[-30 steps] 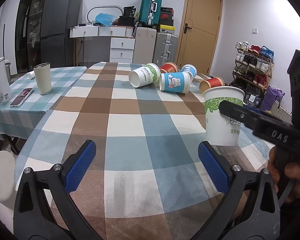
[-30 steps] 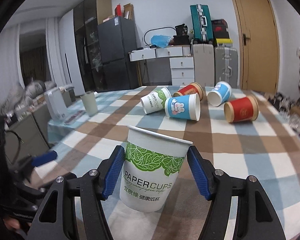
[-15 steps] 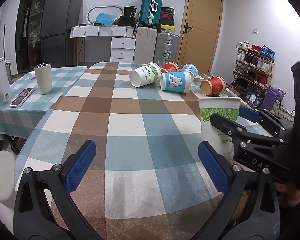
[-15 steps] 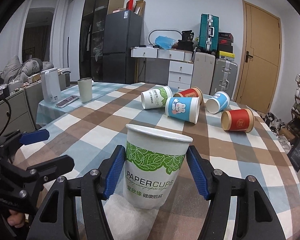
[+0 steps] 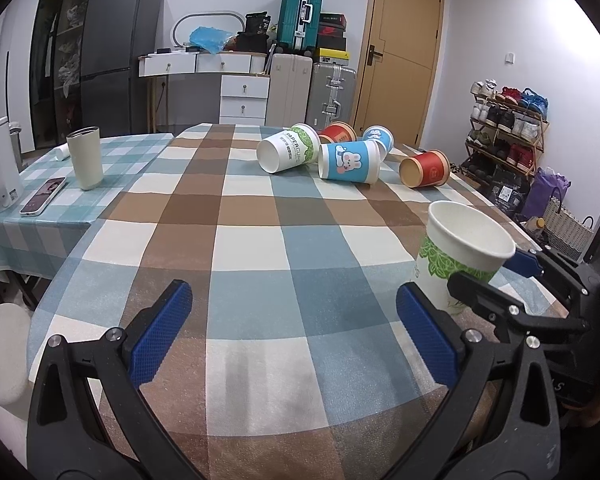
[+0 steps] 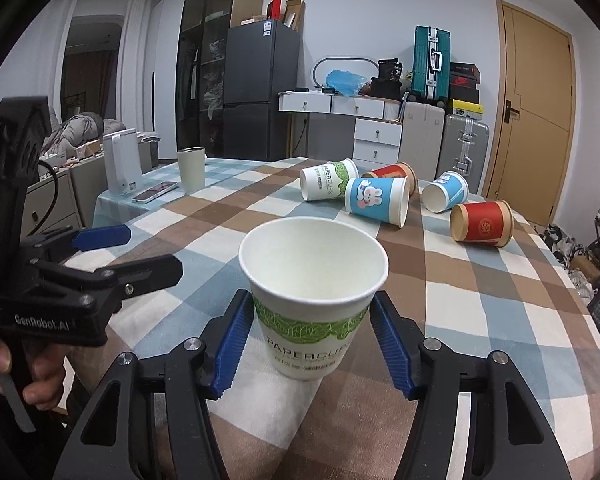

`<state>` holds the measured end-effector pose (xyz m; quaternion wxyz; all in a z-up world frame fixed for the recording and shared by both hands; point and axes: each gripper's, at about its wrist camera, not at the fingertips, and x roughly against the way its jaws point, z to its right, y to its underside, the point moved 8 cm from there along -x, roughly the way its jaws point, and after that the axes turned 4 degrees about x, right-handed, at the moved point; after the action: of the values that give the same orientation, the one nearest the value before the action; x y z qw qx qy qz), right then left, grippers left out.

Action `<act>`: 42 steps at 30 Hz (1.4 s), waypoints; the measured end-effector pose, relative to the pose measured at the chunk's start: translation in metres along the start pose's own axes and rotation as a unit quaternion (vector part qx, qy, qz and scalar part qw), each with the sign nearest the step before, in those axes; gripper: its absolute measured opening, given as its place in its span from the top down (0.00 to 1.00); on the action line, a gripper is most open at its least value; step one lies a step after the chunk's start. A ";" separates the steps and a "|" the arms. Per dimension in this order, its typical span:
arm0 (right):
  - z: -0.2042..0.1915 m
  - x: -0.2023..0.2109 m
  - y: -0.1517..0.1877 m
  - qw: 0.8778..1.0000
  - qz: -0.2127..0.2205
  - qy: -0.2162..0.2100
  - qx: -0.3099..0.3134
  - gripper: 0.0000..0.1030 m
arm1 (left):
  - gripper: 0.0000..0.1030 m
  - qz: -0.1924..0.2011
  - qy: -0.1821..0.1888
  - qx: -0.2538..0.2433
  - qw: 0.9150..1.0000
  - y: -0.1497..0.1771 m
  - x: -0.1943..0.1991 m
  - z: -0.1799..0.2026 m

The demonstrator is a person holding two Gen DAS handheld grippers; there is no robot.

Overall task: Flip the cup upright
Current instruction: 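Rotate the white cup upright with the right gripper and lower it onto the table, then open the right gripper and withdraw from the upright cup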

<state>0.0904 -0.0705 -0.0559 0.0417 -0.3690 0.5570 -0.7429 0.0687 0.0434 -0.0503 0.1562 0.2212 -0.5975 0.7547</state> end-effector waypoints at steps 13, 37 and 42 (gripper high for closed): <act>0.002 -0.014 0.010 1.000 -0.026 -0.006 -0.003 0.56 | 0.01 0.000 0.001 0.001 1.000 0.000 0.001 0.001; 0.034 0.022 -0.010 0.998 0.058 -0.014 -0.032 0.00 | 0.01 0.040 0.038 -0.016 0.998 -0.009 0.016 0.020; 0.045 0.027 -0.010 0.996 0.070 -0.021 -0.050 0.00 | 0.01 0.054 0.035 -0.029 0.998 -0.013 0.017 0.022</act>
<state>0.1013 -0.1152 -0.0289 0.0867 -0.3461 0.6166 -0.7018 0.0642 0.0242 -0.0260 0.1424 0.1579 -0.6241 0.7519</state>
